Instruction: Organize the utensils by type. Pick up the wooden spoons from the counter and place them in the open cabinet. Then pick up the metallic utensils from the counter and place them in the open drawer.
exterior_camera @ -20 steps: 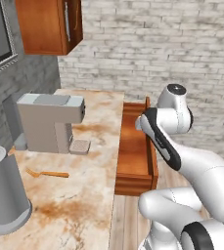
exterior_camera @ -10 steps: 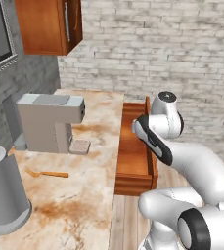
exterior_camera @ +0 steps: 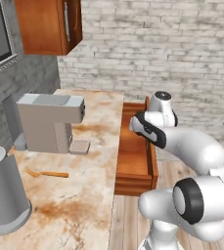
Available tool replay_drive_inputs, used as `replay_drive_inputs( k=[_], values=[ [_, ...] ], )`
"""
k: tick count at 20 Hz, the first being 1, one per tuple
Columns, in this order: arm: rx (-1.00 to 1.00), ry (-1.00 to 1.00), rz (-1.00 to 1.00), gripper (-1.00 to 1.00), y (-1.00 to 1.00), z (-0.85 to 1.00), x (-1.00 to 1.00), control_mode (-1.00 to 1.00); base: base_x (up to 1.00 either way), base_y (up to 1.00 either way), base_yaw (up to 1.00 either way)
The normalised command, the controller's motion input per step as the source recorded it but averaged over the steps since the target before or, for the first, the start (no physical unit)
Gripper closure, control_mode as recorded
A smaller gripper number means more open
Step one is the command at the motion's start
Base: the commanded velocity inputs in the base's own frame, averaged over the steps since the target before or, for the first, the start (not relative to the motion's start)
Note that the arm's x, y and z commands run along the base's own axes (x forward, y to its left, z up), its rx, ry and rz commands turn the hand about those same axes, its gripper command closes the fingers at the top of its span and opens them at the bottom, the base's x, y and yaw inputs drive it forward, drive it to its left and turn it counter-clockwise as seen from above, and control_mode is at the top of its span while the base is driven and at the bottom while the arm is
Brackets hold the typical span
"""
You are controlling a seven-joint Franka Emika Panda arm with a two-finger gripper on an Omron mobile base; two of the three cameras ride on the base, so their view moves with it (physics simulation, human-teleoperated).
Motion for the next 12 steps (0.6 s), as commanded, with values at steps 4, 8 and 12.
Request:
replay_drive_inputs(
  k=[4,8,12],
  values=[
    [0.0,0.07,0.0,1.0,-0.13,-0.31,0.11,-1.0,0.0,0.0,0.0],
    [0.0,0.05,0.0,1.0,-0.34,-0.2,0.03,-1.0,0.0,0.0,0.0],
    [0.0,0.02,0.0,1.0,-0.19,-0.09,0.04,-1.0,0.0,0.0,0.0]
  ],
)
